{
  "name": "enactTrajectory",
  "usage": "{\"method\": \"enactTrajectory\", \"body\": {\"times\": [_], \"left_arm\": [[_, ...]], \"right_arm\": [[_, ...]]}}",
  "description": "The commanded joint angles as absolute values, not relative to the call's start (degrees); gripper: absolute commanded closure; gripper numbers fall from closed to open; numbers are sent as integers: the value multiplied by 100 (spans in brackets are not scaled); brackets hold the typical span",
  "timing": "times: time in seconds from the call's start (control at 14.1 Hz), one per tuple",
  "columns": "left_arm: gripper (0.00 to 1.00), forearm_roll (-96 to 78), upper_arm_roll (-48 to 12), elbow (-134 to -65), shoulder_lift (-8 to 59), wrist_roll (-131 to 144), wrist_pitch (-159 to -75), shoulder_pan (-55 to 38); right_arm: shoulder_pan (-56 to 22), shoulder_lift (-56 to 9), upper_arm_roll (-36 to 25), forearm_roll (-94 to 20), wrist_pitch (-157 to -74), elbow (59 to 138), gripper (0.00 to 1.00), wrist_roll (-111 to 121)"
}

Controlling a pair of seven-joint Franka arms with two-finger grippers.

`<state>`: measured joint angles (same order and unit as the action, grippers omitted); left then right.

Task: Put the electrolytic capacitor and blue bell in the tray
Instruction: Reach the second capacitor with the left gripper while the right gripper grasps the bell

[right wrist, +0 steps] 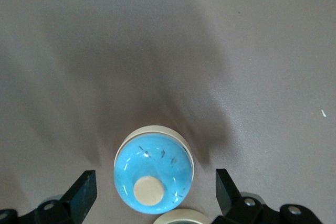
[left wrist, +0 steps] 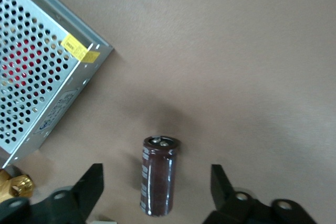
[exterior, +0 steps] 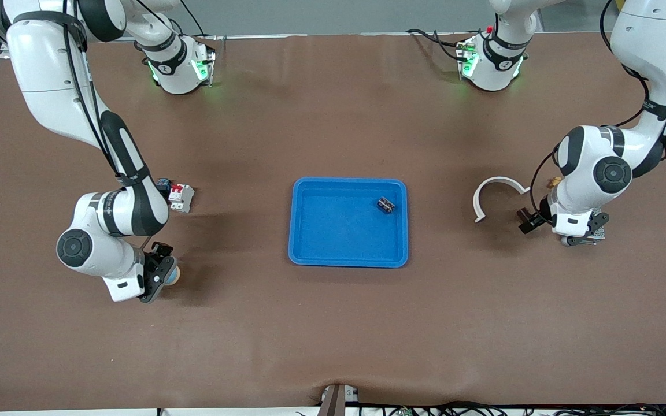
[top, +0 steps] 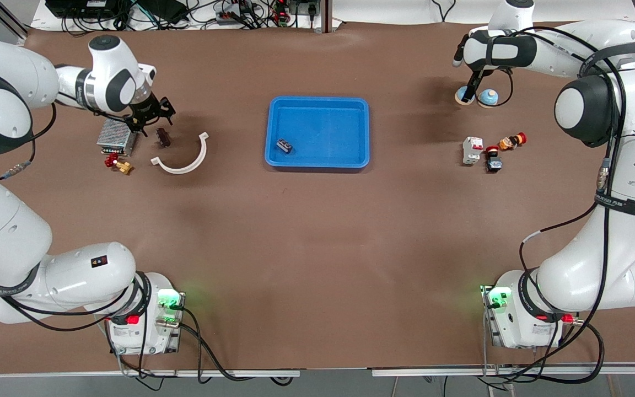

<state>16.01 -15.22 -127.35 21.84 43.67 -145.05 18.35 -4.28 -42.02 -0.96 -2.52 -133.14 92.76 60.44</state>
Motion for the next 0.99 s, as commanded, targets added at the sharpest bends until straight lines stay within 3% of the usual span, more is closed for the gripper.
{"method": "enactTrajectory", "body": {"times": [0.0, 0.21, 0.43, 0.5, 0.64, 0.78, 0.92], "left_arm": [[19, 1740, -1556, -12850, 2232, 4324, -14704, 1916], [23, 1740, -1556, -12850, 2329, 4333, -14704, 1916], [45, 1731, -1556, -12823, 2417, 4421, -14695, 1890], [47, 1740, -1556, -12823, 2417, 4421, -14695, 1898], [67, 1732, -1556, -12823, 2417, 4421, -14652, 1890], [100, 1740, -1564, -12806, 2373, 4438, -14625, 1872], [100, 1740, -1599, -12666, 2321, 4456, -14407, 1863]], "right_arm": [[-404, -4245, -62, -404, -13403, 9325, 0, 6152], [-413, -4289, -62, -413, -13447, 9325, 0, 6152], [-413, -4307, -62, -439, -13465, 9316, 0, 6152], [-413, -4315, -62, -466, -13465, 9316, 0, 6152], [-413, -4315, -62, -492, -13509, 9325, 0, 6161], [-413, -4333, -53, -501, -13518, 9325, 0, 6161], [-413, -4350, -53, -527, -13526, 9325, 0, 6161]]}}
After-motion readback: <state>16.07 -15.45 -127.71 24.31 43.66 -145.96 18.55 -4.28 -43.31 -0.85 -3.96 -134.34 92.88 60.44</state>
